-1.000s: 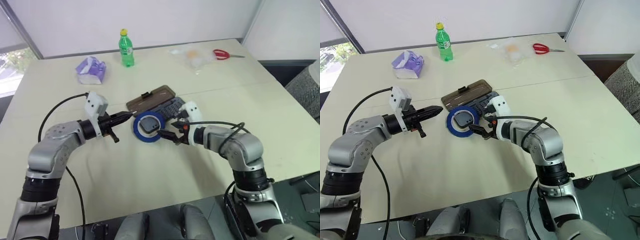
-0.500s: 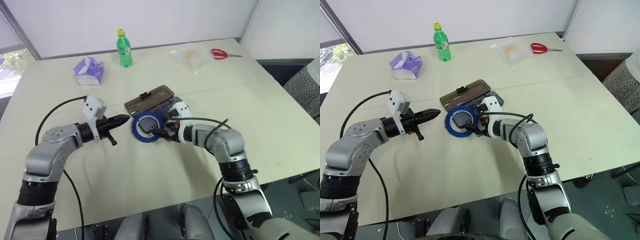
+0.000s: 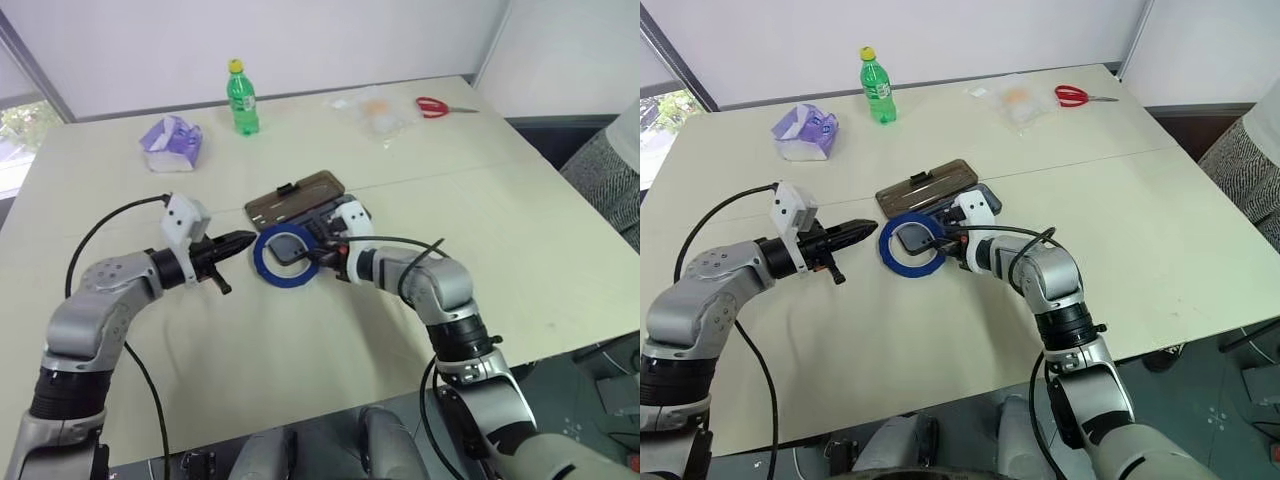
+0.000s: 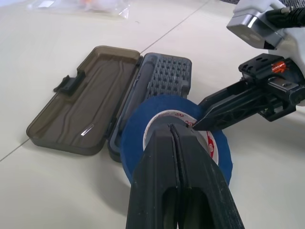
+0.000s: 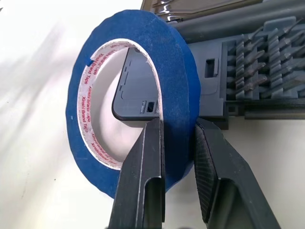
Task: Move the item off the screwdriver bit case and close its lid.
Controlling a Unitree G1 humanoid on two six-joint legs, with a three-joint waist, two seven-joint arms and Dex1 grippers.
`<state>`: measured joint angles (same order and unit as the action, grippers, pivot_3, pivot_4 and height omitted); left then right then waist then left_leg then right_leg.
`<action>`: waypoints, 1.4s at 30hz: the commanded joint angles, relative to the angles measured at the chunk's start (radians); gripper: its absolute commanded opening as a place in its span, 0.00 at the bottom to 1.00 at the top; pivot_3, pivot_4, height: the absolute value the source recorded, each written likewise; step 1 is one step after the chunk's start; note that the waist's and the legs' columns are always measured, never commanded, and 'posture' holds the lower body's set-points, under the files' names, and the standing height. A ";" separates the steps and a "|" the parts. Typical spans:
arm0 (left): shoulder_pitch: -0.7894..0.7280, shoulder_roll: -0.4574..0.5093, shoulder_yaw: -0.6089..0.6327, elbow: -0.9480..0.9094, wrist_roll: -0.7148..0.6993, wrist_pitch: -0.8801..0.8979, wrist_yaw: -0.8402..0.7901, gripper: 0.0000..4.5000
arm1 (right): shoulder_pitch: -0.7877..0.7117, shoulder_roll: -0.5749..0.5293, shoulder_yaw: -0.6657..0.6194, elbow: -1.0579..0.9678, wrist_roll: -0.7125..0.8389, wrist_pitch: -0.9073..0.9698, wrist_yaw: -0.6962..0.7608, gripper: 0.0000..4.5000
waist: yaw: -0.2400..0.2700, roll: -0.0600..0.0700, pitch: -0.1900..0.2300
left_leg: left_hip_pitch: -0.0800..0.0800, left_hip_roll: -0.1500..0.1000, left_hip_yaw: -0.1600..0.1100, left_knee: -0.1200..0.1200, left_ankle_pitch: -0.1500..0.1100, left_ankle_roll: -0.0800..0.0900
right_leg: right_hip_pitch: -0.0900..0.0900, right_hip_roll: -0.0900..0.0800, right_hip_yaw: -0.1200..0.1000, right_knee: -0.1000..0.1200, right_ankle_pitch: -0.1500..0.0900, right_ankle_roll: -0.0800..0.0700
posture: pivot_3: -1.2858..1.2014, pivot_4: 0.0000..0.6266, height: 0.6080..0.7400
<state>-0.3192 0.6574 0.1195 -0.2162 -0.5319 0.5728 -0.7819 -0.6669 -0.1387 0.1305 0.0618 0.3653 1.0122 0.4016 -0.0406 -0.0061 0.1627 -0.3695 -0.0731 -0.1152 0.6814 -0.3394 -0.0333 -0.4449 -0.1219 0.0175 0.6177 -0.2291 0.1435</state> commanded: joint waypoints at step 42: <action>-0.046 -0.085 -0.031 0.036 0.063 -0.073 0.018 0.00 | -0.193 -0.317 -0.802 0.360 -0.084 -0.272 -0.717 0.06 | -0.003 0.002 0.000 | -0.002 0.000 0.004 0.001 0.000 0.000 | -0.001 -0.001 0.002 0.001 0.000 0.000 | 0.52 0.24 1.00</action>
<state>-0.3589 0.5751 0.0807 -0.1566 -0.4667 0.5166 -0.7634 -0.8291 -0.4503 -0.6728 0.4366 0.2613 0.7519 -0.3194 -0.0438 -0.0046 0.1626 -0.3712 -0.0734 -0.1112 0.6821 -0.3393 -0.0331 -0.4459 -0.1228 0.0194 0.6186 -0.2289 0.1440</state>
